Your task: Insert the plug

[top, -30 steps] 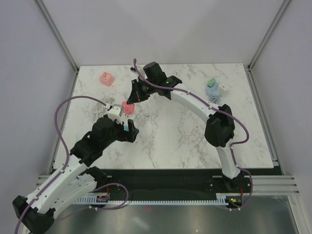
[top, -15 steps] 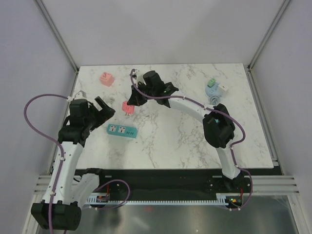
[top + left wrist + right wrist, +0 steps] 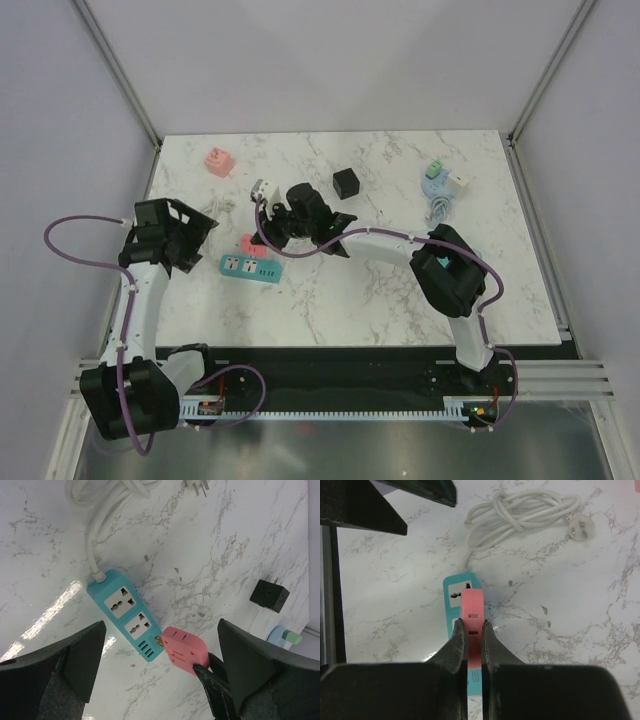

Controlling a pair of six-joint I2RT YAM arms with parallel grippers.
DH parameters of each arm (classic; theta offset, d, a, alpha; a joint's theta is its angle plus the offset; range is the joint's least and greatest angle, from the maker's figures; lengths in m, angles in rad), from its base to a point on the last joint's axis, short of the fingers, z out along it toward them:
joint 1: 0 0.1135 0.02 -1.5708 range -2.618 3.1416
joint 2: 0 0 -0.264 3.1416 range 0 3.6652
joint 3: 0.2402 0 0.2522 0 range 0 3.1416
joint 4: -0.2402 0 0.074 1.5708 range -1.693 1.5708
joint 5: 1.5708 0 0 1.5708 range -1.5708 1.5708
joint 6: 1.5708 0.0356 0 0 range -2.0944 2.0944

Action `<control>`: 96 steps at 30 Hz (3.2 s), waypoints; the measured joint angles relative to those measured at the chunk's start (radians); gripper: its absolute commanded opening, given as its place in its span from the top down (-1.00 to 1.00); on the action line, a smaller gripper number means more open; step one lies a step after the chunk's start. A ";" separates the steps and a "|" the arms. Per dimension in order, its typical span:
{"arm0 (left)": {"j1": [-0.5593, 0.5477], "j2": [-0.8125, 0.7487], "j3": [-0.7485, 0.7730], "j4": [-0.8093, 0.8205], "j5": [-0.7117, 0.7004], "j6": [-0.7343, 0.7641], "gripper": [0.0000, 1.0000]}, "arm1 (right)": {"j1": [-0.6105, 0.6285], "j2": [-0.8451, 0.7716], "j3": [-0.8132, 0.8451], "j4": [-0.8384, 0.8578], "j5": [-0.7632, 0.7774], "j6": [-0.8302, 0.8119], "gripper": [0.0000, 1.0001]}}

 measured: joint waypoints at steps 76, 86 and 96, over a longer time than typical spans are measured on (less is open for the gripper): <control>0.042 0.063 -0.115 0.133 -0.048 -0.056 -1.00 | 0.112 0.067 -0.137 0.259 0.115 -0.343 1.00; 0.042 0.039 -0.116 0.133 -0.076 -0.056 -0.99 | 0.112 0.093 -0.084 0.219 0.116 -0.341 1.00; 0.042 0.035 -0.116 0.133 -0.092 -0.027 -1.00 | 0.114 0.092 -0.082 0.214 0.130 -0.322 0.35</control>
